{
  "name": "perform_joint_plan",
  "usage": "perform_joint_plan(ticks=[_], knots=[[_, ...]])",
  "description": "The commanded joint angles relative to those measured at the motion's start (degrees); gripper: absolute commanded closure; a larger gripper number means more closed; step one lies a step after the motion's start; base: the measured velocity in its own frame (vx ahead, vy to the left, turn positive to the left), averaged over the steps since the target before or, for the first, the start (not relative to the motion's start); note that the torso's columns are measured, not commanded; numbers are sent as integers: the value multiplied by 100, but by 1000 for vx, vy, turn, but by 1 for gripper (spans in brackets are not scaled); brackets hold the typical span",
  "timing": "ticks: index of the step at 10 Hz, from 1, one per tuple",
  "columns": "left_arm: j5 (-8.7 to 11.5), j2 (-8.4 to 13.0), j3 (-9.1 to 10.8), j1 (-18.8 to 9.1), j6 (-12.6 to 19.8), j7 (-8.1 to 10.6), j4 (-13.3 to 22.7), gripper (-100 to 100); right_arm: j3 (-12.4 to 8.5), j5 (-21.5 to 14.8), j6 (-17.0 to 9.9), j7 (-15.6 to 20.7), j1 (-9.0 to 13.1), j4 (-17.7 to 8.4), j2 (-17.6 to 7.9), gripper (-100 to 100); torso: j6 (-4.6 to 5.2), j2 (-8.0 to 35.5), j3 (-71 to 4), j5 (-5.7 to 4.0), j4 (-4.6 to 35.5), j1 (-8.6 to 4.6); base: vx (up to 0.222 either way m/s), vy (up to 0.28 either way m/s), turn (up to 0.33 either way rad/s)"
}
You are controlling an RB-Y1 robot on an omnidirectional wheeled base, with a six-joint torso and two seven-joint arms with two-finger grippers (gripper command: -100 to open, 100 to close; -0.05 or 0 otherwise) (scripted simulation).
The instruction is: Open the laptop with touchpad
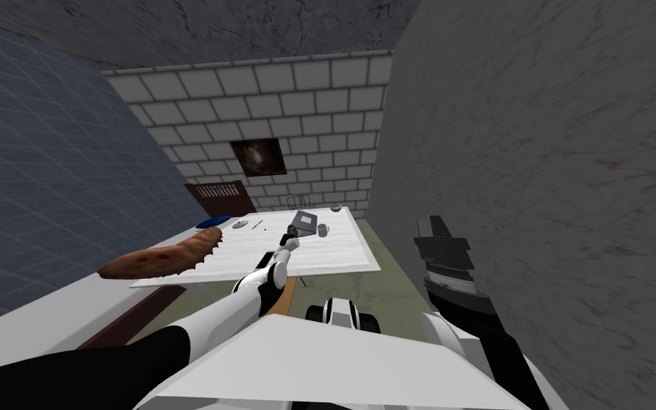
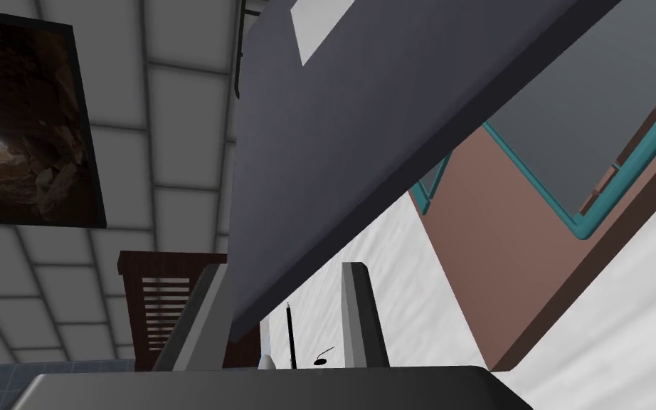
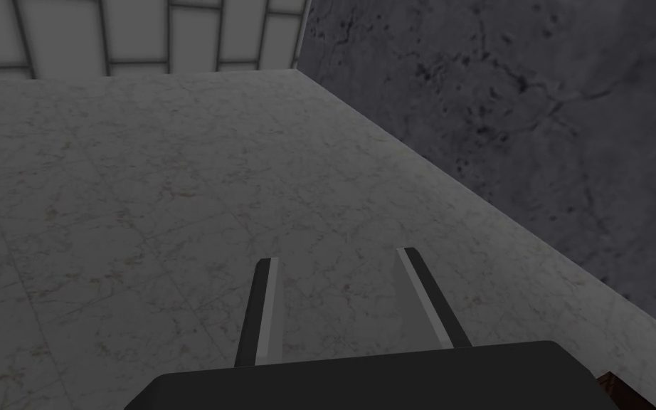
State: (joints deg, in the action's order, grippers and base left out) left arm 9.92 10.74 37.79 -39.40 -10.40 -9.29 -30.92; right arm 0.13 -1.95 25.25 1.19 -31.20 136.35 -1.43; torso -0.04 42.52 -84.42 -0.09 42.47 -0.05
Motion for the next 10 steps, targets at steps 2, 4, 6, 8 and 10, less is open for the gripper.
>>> perform_joint_plan(ticks=[2,4,6,8,10], knots=[[292,337,-554,-26,91,548,80,-100,0,0,0,0,0,0,0,0,2,-9,-6,2,-9,-10,21,-64,108],[410,502,-922,-54,140,759,123,-100,1,0,0,0,0,0,1,0,8,-25,-16,5,-19,-7,12,-82,51],[528,666,-1232,-81,189,966,165,-100,0,0,0,0,0,0,0,0,4,-25,-16,13,-20,17,13,-50,55],[645,830,-1550,-109,237,1172,208,-100,0,0,0,0,0,0,0,0,4,-24,-15,11,-20,12,19,-50,67],[763,995,-1860,-136,286,1379,251,-100,0,0,0,0,0,0,0,0,6,-23,-15,7,-19,0,13,-59,52]])
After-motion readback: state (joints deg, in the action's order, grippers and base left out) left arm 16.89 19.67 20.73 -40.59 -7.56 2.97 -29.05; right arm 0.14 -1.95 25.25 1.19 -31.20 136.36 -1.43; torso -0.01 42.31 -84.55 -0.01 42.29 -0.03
